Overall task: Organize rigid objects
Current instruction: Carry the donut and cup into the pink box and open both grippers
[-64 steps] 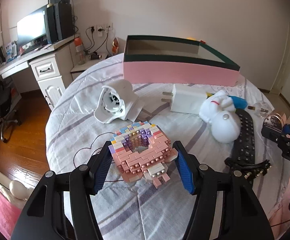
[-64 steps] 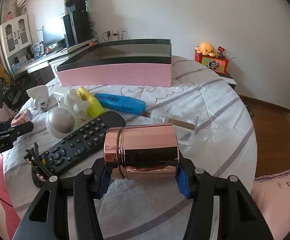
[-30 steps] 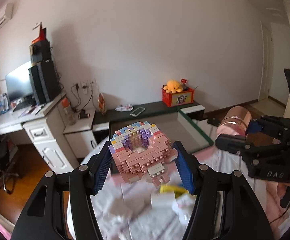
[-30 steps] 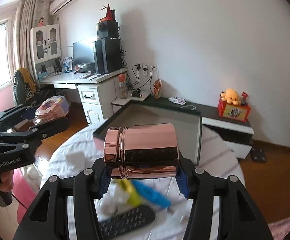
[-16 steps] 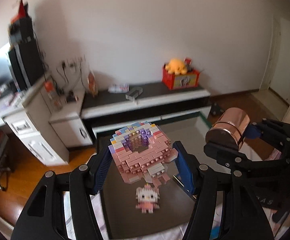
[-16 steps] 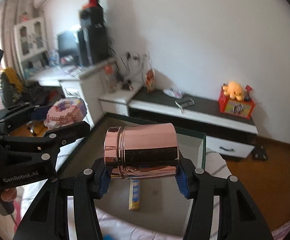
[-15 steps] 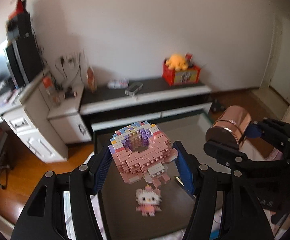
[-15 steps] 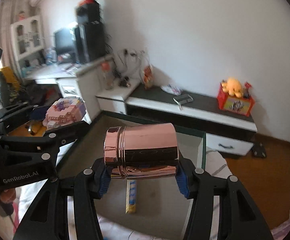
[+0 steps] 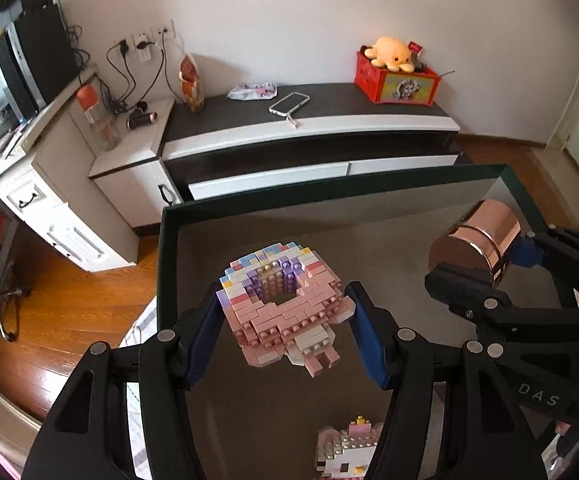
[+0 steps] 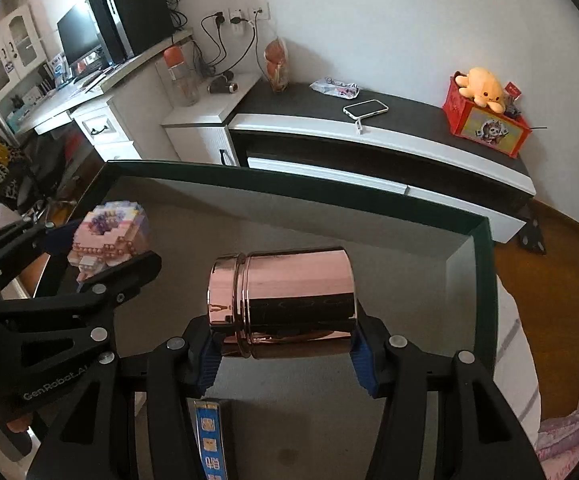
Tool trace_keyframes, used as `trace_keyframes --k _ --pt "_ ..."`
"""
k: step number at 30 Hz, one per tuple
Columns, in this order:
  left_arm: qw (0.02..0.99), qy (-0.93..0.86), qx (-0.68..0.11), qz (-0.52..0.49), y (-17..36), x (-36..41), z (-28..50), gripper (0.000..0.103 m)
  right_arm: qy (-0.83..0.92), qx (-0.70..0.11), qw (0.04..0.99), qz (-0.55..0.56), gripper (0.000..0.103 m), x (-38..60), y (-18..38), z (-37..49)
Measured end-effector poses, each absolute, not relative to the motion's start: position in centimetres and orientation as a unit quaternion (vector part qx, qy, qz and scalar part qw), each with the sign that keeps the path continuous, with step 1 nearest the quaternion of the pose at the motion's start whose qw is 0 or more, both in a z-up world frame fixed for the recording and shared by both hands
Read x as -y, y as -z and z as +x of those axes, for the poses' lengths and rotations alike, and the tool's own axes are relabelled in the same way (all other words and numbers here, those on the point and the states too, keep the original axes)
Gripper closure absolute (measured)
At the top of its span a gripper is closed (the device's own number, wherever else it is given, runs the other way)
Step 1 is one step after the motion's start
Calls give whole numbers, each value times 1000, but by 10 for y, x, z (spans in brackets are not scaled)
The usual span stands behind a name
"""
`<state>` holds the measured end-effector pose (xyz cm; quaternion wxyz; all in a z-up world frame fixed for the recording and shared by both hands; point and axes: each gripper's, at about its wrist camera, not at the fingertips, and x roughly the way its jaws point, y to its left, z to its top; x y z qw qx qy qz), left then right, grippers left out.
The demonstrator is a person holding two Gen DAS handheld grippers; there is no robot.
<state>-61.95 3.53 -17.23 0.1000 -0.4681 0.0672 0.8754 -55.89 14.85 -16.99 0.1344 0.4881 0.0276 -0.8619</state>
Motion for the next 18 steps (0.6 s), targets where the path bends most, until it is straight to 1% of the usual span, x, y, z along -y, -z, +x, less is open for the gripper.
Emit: trace_keyframes --k 2,4,6,8,10,11,12,14,16,18 --pt "92 -874 -84 -470 174 -38 -619 41 858 -31 128 497 47 -147 172 -563" --pt "92 -871 -78 -476 175 -38 -620 39 856 -26 126 500 47 -147 175 -564" --pt "87 -870 -65 -481 174 -33 -619 33 859 -19 117 498 42 -150 173 -564" --pt "101 -870 -47 -481 172 -29 -614 29 864 -12 116 490 39 -152 167 -562" --pt "110 -871 -37 -478 167 -26 -604 25 870 -2 111 481 29 -158 159 -554" --pt "105 -874 -40 -473 163 -25 -599 16 873 0 109 476 26 -160 155 -551" --pt "105 -880 -43 -461 157 -23 -590 13 876 4 108 469 22 -163 150 -546" --pt "98 -892 -43 -440 145 -17 -574 11 884 12 117 452 22 -165 138 -533" --pt "87 -904 -43 -416 130 -11 -554 5 893 8 124 432 21 -165 124 -512" --pt "80 -917 -44 -387 113 -4 -530 4 904 0 130 408 20 -163 110 -490"
